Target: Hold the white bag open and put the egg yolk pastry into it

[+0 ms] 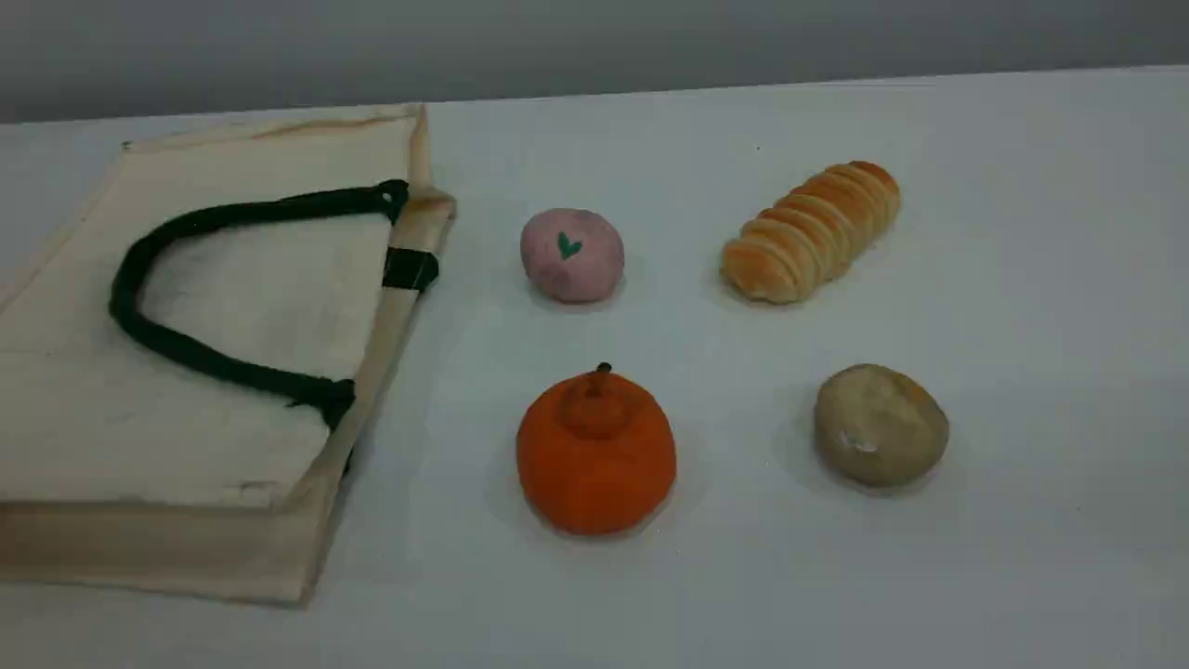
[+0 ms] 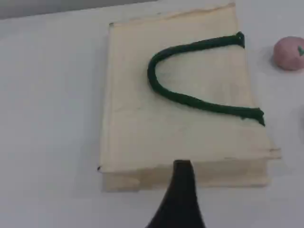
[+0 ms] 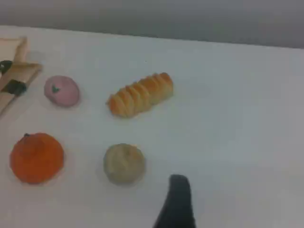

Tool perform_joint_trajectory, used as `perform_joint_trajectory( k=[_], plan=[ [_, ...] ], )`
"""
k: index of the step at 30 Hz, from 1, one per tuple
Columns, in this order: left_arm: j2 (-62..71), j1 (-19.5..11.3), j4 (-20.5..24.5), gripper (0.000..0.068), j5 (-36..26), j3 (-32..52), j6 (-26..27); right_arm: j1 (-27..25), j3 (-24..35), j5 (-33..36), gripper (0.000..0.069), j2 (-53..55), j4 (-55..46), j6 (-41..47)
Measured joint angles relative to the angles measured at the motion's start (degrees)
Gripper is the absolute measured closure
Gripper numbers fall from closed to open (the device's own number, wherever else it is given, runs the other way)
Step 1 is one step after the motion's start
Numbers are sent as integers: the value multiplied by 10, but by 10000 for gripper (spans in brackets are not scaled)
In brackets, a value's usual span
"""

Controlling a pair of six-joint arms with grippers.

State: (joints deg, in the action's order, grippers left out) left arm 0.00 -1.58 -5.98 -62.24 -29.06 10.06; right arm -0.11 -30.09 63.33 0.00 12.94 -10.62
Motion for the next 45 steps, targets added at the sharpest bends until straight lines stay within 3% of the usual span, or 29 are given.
perform_joint_trajectory(
  k=[45],
  plan=[
    [0, 0, -5, 102, 0, 0, 0, 2, 0, -9, 123, 0, 9, 0]
  ],
)
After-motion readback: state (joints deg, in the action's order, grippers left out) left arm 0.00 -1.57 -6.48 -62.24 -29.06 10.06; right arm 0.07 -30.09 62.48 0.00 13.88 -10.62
